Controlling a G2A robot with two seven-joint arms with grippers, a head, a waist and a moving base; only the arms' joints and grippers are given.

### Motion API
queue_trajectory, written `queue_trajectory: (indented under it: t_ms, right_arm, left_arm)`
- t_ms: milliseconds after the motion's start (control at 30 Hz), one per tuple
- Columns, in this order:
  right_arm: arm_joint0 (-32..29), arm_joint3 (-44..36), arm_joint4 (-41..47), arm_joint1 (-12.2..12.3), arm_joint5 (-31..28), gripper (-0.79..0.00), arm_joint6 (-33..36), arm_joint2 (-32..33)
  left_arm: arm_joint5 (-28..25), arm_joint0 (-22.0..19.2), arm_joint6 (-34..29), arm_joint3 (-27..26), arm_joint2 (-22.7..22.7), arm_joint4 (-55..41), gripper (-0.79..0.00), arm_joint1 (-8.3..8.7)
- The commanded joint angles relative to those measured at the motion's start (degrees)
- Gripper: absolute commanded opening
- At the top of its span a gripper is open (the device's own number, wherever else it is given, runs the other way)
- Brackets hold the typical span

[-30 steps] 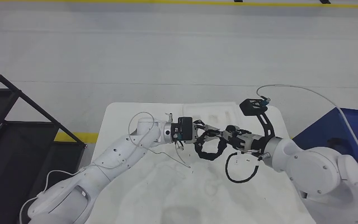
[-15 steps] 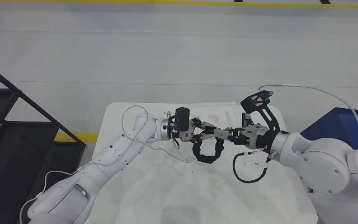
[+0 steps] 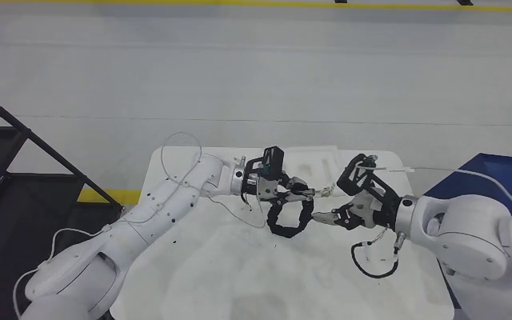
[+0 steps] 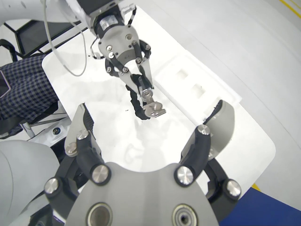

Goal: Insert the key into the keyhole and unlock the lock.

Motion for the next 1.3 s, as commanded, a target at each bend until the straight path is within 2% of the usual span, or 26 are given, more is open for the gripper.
queue_trajectory:
  t_ms: [0,233,433,767,967,1100,1233,1267]
  right_arm:
    - [0.0,0.9,2.8,0.1,-1.8,0.000,1.0,0.1]
    - [0.0,1.5,4.3,0.2,-2.6,0.000,1.0,0.2]
    - [0.0,1.5,4.3,0.2,-2.6,0.000,1.0,0.2]
    - [2.8,3.1,-7.0,0.8,-19.0,0.000,-1.3,-2.4]
    - [2.8,3.8,-10.0,1.0,-24.1,0.000,-7.1,-2.3]
    - [2.1,2.9,-13.3,1.2,-25.7,-0.406,-10.3,-2.3]
    - [1.6,2.2,-17.0,1.3,-26.1,-0.536,-11.3,-2.5]
    - [1.5,2.1,-17.8,1.4,-26.2,-0.542,-11.5,-2.6]
  left_arm:
    - [0.0,-1.6,-3.4,-0.5,1.3,-4.6,-0.785,0.69]
    - [0.0,-5.8,-11.2,-2.2,5.2,-15.7,-0.785,2.84]
    - [0.0,-7.9,-15.7,-2.9,8.1,-20.7,-0.785,3.82]
    - [0.0,-9.9,-17.6,-2.9,11.6,-24.2,-0.785,4.23]
    - [0.0,-10.6,-16.7,-2.6,13.3,-24.3,-0.785,4.04]
    - [0.0,-11.1,-15.7,-2.4,14.2,-24.3,-0.785,3.98]
    - [0.0,-11.6,-14.8,-2.2,15.0,-23.9,-0.785,4.00]
    - [0.0,-11.7,-14.5,-2.2,15.1,-23.8,-0.785,4.03]
